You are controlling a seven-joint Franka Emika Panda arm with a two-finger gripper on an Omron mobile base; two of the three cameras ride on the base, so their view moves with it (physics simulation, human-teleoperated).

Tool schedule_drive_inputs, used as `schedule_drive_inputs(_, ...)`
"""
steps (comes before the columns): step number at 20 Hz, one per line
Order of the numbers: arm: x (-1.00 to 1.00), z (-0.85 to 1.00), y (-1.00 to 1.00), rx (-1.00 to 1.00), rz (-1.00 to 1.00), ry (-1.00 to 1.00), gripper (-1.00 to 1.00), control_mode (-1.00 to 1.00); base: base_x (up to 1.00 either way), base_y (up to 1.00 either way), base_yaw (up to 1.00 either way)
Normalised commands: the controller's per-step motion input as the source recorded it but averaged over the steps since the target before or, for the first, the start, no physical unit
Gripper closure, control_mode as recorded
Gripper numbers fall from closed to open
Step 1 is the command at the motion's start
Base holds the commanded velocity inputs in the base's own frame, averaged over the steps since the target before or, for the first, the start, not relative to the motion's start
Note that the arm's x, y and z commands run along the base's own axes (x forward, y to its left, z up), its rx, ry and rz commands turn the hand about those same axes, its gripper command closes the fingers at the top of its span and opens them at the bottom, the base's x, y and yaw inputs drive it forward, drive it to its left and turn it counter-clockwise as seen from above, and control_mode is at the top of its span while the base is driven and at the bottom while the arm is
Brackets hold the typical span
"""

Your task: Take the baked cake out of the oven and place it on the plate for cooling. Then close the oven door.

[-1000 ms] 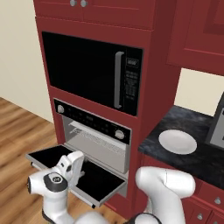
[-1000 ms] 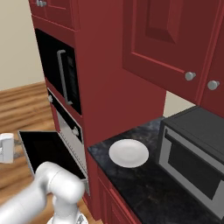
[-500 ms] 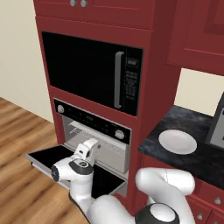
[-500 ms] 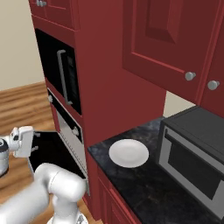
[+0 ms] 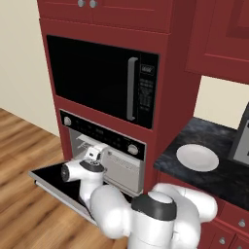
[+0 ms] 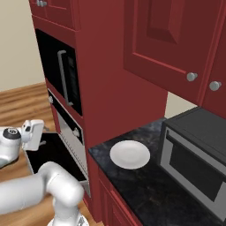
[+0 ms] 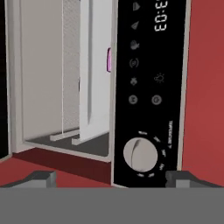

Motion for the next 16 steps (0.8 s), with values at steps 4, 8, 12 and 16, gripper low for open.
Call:
schedule_drive_inputs(4, 0.05, -0.21, 0.29, -0.08, -0.05, 0.03, -1.0, -1.0, 0.0, 0.0, 0.0)
schedule_drive_inputs(8, 0.0, -0.14, -0.01, -0.07, 0.0, 0.0, -1.0, -1.0, 0.0, 0.0, 0.0)
schedule_drive_inputs(12, 0.01, -0.04, -0.31, -0.01, 0.0, 0.0, -1.0, -1.0, 0.0, 0.0, 0.0)
schedule_drive_inputs(16, 0.12, -0.03, -0.39, 0.0, 0.0, 0.0, -1.0, -1.0, 0.0, 0.0, 0.0)
